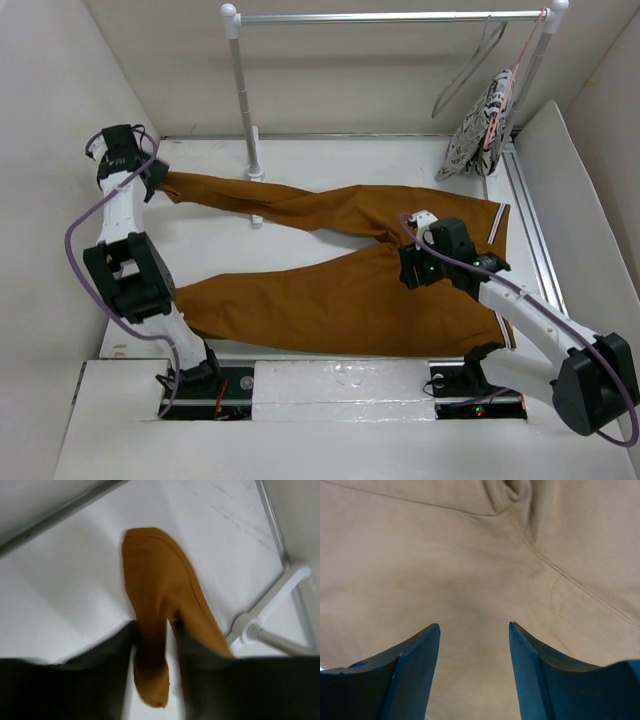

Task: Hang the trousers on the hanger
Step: Flatten out the trousers at the center of the board.

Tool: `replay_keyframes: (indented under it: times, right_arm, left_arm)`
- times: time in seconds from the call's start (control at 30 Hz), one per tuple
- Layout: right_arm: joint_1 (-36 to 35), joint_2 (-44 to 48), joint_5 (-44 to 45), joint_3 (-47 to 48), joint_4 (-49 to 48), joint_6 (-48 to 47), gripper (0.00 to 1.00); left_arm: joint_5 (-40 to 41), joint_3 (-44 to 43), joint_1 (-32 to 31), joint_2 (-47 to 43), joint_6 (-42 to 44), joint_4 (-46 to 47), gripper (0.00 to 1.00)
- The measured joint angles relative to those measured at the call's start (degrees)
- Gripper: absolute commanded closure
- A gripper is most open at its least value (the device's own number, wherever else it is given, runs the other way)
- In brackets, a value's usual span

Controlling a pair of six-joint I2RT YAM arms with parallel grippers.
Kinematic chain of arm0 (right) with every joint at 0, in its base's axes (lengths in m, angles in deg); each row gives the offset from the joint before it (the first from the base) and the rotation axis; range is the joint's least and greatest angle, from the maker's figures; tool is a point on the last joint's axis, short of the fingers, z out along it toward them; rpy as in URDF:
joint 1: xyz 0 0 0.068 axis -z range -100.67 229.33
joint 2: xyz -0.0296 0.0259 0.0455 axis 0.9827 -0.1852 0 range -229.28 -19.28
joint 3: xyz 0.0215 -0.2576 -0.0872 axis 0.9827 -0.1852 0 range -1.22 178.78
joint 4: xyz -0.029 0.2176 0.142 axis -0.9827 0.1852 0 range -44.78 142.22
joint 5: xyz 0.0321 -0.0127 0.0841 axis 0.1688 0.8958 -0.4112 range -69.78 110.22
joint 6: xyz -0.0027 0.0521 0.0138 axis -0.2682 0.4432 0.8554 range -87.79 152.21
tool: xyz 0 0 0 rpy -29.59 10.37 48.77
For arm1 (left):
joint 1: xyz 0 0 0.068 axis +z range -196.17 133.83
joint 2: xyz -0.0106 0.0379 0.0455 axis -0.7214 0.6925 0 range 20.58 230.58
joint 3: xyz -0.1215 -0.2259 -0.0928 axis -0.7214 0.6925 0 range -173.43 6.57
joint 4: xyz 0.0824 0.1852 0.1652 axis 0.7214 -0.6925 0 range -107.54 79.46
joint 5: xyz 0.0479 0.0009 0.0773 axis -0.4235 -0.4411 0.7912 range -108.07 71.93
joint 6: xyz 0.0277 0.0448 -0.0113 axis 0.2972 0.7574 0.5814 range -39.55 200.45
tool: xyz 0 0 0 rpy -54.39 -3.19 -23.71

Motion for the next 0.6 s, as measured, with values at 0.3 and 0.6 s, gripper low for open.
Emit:
replay_keyframes:
  times: [0.3,0.6]
  right_arm:
    - [-5.95,0.61,-1.20,0.98,1.27,-0.37,1.00]
    - [-12.37,-11.78,-0.59,15.34,0.31,-5.25,0.54]
  left_arm:
    - [-6.21,-4.74,-2.32,5.55,3.69,5.33,0.28]
    - [-12.17,27.87,-3.23,-7.82,0.81,15.45,0.36]
